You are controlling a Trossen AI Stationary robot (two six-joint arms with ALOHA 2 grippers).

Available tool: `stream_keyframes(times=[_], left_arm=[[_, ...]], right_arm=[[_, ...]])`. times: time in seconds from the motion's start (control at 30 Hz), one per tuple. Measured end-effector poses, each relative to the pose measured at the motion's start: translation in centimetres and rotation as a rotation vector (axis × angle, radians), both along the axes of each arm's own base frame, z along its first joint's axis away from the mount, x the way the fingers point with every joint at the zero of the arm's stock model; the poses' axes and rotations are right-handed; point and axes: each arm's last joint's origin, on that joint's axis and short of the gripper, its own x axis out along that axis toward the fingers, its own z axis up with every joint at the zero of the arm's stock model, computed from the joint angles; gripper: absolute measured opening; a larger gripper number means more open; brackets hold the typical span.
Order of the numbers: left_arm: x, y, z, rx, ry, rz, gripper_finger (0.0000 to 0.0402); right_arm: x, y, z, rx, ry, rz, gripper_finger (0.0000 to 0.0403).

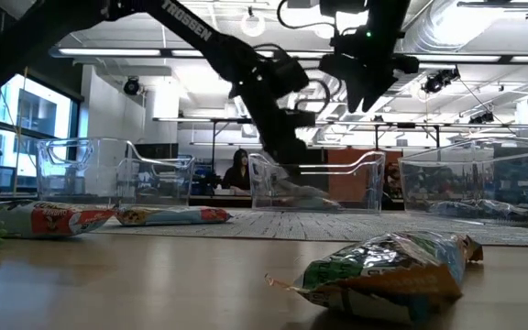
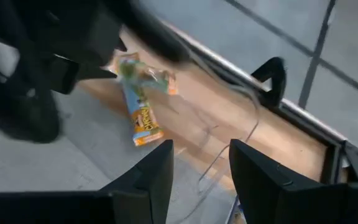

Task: Pick and place Granola Bars by type
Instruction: Put the yellow granola bar into the middle transparent bin

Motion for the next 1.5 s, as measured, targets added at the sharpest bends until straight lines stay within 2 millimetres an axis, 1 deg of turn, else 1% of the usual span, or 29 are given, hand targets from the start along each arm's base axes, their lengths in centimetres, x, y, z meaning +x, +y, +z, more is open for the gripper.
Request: stream_keyframes(times=[0.07,0.17,0.23,0.27,0.33,0.43,0.5,0.63,0.73,0.83,0.9,0.97,1.07,1.17,1.23,1.3,1.37,1.5], left_arm=[[0.2,-0.1,-0.5,0.022,0.013,0.016,0.0172],[0.3,-0.3,0.0,0.104,0.053,0.073,0.0193],[-0.1,-0.7,1.0,0.147,0.125,0.112,0.0197],[-0.3,-1.0,1.8,0.168,0.155,0.12,0.0197],[-0.4,-1.8,4.2,0.19,0.16,0.126,0.0197],[-0.9,-3.6,7.5,0.161,0.163,0.117,0.0197],[-1.1,-4.9,9.0,0.141,0.18,0.105,0.0197],[-2.0,-7.2,11.3,0.098,0.256,0.061,0.0197],[-3.1,-8.7,12.3,0.041,0.361,0.01,0.0197],[-4.2,-9.6,12.5,-0.047,0.431,0.002,0.0197],[-4.9,-9.9,12.9,-0.111,0.44,0.025,0.0197],[-5.8,-10.0,13.8,-0.151,0.421,0.048,0.0197],[-6.6,-10.1,15.0,-0.179,0.376,0.064,0.0197],[-7.2,-10.4,16.0,-0.19,0.338,0.064,0.0197],[-7.7,-10.6,16.8,-0.189,0.309,0.068,0.0197],[-8.0,-10.6,17.2,-0.185,0.288,0.067,0.0197],[-8.1,-10.6,17.5,-0.181,0.273,0.07,0.0197],[-7.8,-10.5,17.5,-0.174,0.247,0.069,0.0197]], right_arm=[[0.0,0.1,-0.1,0.04,-0.003,0.024,0.0139],[0.1,0.4,-0.1,0.084,0.032,0.11,0.0139],[-0.1,0.6,0.2,0.056,0.041,0.13,0.0139],[-0.2,0.8,0.6,0.028,0.038,0.128,0.0139],[-0.9,1.2,1.6,-0.033,0.023,0.126,0.0139],[-2.4,2.2,3.6,-0.091,-0.039,0.134,0.0139],[-3.9,3.1,5.3,-0.12,-0.108,0.141,0.0139],[-7.5,5.3,8.5,-0.122,-0.297,0.184,0.0139],[-8.9,7.4,9.2,-0.047,-0.323,0.331,0.0139],[-9.1,10.0,8.8,0.086,-0.317,0.48,0.0139],[-8.9,11.8,8.0,0.183,-0.283,0.521,0.0138],[-9.0,13.5,7.1,0.279,-0.217,0.533,0.0134],[-9.3,15.7,5.3,0.418,-0.061,0.449,0.0127],[-9.5,17.8,3.6,0.539,0.071,0.294,0.0124],[-9.4,19.2,2.7,0.611,0.137,0.22,0.0124],[-9.1,20.7,1.8,0.647,0.186,0.207,0.0124],[-8.6,21.8,0.9,0.633,0.229,0.216,0.0124],[-7.9,23.2,-0.9,0.594,0.323,0.223,0.0124]])
